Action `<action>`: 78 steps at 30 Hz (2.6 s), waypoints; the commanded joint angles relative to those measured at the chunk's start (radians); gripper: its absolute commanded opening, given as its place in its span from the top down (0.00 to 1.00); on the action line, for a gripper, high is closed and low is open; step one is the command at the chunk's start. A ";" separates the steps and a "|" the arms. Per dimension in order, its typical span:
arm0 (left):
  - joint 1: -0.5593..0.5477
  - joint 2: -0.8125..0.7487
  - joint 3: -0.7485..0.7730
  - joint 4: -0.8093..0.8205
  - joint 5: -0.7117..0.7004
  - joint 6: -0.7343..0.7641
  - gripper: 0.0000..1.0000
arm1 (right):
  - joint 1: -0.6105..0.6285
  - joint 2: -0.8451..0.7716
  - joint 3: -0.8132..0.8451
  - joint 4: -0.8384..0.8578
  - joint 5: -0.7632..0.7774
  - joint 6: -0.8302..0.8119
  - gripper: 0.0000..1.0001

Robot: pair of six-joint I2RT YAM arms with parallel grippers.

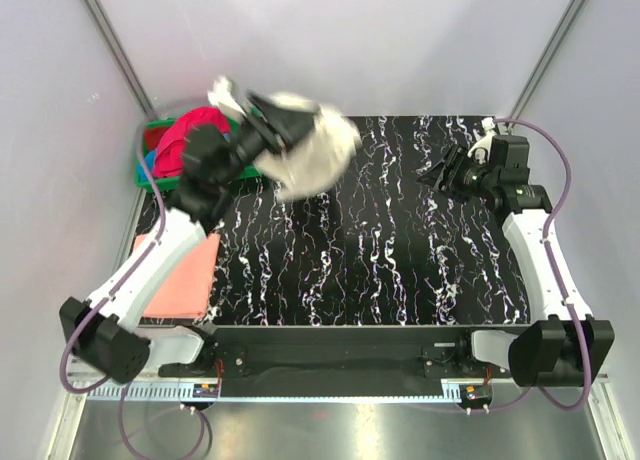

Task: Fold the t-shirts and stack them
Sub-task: Move the tshirt to the center of the board, then flatten the tshirt out

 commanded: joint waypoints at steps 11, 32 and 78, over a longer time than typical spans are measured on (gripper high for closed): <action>-0.098 -0.410 -0.474 -0.903 -0.271 0.699 0.11 | 0.193 0.063 -0.155 -0.060 -0.042 -0.090 0.41; 0.251 0.160 -0.553 -0.497 0.145 0.711 0.29 | 0.675 0.630 0.368 -0.250 0.285 -0.240 0.42; 0.272 -0.342 -0.206 -0.771 0.114 0.791 1.00 | 0.724 0.035 0.220 -0.362 0.803 -0.065 1.00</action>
